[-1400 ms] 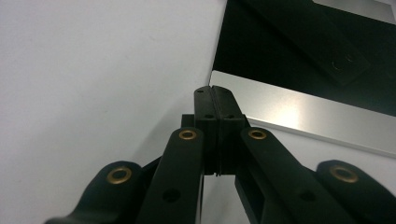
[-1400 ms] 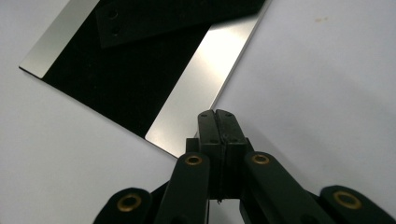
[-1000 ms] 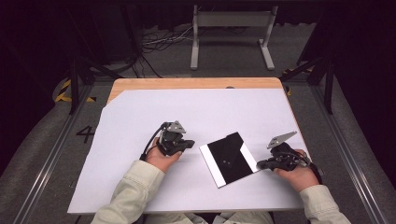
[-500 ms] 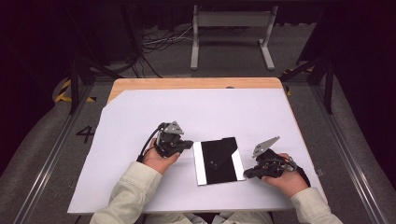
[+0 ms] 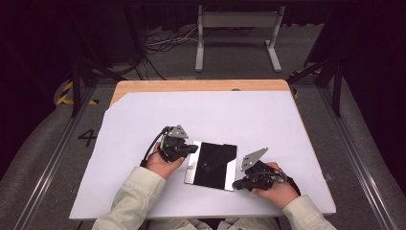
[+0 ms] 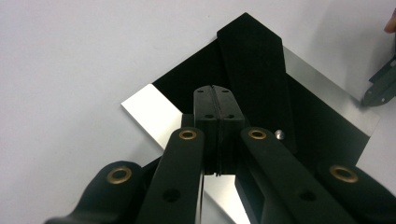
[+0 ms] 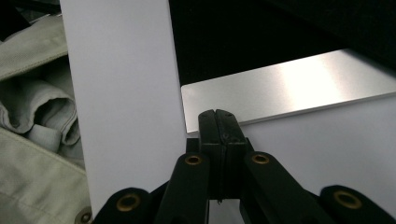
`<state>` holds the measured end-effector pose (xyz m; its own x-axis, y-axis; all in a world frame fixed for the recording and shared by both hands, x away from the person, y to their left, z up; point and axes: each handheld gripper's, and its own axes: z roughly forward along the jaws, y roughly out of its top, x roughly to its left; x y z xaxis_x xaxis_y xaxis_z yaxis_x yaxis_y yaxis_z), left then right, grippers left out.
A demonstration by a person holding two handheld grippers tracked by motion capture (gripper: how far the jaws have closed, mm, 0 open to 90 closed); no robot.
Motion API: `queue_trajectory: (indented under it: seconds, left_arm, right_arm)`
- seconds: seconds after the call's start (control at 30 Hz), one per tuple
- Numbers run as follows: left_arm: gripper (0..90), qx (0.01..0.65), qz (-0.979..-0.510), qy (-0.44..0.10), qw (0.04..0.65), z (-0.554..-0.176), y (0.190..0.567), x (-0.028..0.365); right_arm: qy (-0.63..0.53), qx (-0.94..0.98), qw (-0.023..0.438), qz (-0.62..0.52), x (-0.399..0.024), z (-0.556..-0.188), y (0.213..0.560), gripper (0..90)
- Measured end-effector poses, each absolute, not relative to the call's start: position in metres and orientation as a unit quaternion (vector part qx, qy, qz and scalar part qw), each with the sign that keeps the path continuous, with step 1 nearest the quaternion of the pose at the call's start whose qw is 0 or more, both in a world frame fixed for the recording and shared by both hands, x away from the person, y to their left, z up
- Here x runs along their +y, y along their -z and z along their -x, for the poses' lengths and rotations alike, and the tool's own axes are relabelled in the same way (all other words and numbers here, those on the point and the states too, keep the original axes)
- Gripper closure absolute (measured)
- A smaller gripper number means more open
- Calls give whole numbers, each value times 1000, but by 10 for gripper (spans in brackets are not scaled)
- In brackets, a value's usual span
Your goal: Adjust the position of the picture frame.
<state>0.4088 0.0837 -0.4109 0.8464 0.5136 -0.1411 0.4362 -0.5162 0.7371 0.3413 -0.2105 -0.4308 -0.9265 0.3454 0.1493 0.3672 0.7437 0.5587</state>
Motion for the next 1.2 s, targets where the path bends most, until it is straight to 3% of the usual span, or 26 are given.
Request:
queue_trajectory:
  seconds: [0.27, 0.63, 1.2]
  left_arm:
    - [899, 269, -871, -46, 409, -407, 411, 83]
    - [899, 267, -871, -42, 409, -404, 409, 89]
    - [899, 275, -872, -45, 402, -380, 408, 116]
  right_arm:
    - [314, -932, -21, 183, -194, -340, 431, 900]
    - [318, -933, -35, 163, -181, -343, 431, 900]
    - [363, -899, -81, 230, -232, -382, 403, 900]
